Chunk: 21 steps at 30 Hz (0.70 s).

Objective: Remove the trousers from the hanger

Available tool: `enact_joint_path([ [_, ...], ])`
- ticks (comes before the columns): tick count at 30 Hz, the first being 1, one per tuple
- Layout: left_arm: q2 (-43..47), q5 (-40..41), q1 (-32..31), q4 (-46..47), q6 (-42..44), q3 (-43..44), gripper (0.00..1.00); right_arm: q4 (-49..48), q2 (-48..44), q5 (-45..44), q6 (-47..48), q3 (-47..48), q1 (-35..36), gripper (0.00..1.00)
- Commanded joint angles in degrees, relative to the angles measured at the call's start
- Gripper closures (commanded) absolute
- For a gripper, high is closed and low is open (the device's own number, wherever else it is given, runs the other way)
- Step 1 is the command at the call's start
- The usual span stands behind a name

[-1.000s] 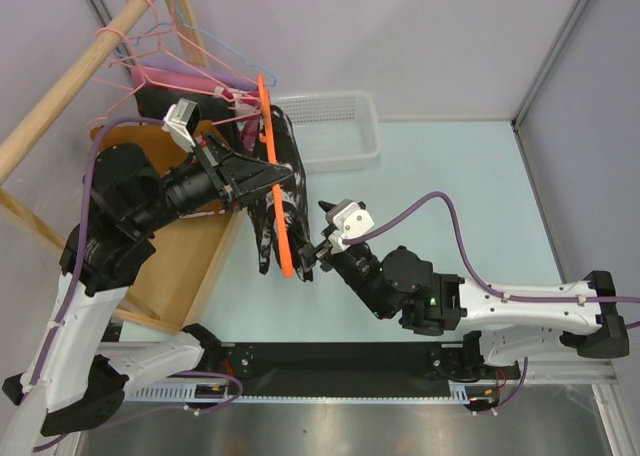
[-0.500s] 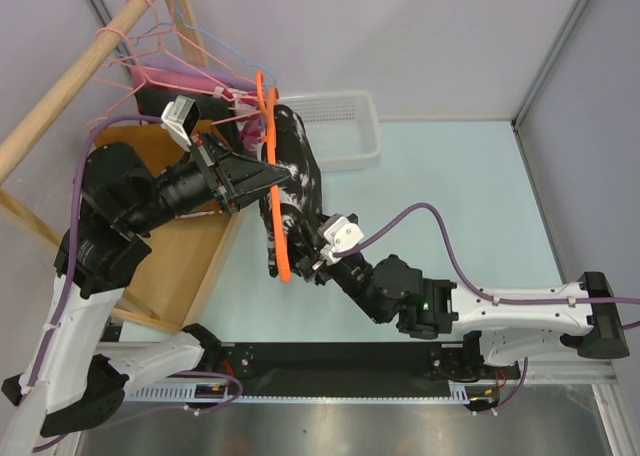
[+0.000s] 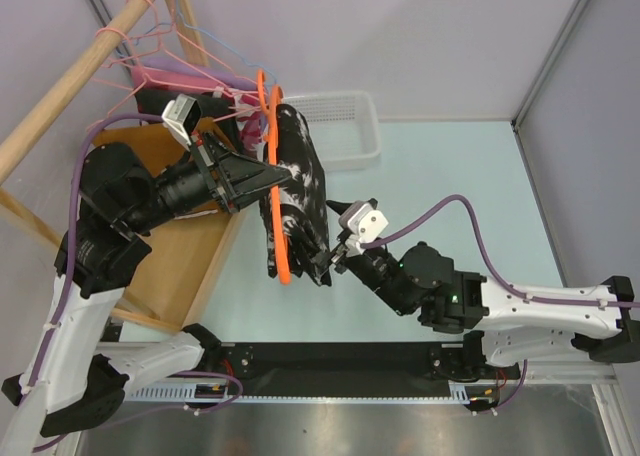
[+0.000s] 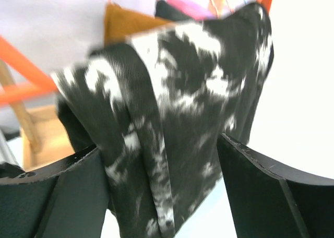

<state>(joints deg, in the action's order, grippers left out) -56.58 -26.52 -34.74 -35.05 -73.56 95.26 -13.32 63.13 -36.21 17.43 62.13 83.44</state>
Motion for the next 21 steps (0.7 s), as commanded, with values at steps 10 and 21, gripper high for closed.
enact_joint_path([
  [10,1.5,-2.1,-0.1,11.0,-1.0,1.8,1.0,0.1,5.3,0.8,1.6,8.5,-1.6,0.19],
  [21,2.0,-2.1,-0.1,10.4,-0.7,0.6,0.99,-25.4,11.1,-13.7,20.1,5.4,2.9,0.46],
])
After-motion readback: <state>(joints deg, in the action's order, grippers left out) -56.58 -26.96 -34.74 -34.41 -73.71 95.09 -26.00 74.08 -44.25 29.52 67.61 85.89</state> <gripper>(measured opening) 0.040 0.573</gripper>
